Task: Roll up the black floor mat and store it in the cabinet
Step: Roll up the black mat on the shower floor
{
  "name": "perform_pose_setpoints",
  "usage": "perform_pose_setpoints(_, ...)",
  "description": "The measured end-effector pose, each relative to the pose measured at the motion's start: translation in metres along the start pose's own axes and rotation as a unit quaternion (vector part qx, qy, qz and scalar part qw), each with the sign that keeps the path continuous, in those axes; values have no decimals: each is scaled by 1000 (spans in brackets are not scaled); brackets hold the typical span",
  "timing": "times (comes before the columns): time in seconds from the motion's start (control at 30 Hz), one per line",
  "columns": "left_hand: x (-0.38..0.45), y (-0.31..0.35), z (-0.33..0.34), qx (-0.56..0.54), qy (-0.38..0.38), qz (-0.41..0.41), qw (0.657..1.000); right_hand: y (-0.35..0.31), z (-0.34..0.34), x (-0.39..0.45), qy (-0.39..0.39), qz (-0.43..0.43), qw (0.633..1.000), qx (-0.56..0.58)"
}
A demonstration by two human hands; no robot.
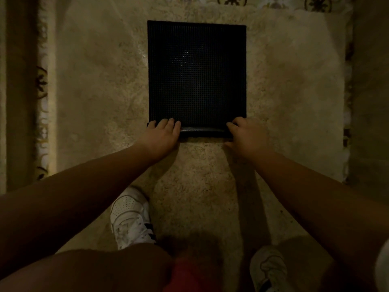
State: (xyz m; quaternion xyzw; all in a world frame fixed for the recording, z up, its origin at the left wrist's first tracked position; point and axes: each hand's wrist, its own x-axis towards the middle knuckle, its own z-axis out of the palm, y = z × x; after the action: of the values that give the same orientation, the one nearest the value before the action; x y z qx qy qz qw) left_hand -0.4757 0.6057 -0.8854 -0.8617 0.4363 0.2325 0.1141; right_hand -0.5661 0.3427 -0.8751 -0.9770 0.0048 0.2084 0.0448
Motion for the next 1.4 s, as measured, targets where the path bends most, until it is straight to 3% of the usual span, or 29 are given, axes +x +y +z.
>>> perform_pose_setpoints(0.2,5,-5,-2,-20,16,-13,1000,-1,-12,15,-52,1,999,-7)
perform_pose_setpoints(0.47,12,-8,-18,-39,47,-23,998,14,-16,32,-72,44,991,107)
perform_pose_setpoints(0.67,15,-26,-21,-182,25,-29,983,15,-18,34,-102,84,974,184)
perform_pose_setpoints(0.83,2,-31,-9,-303,57,-63,949,12,-14,25,-136,77,955,251)
perform_pose_setpoints(1.17,3,-30,-2,-334,34,-53,941,9,-7,19,-119,59,961,241)
perform_pose_setpoints(1.4,8,-33,-4,-322,45,-63,944,14,-6,28,-102,144,921,348)
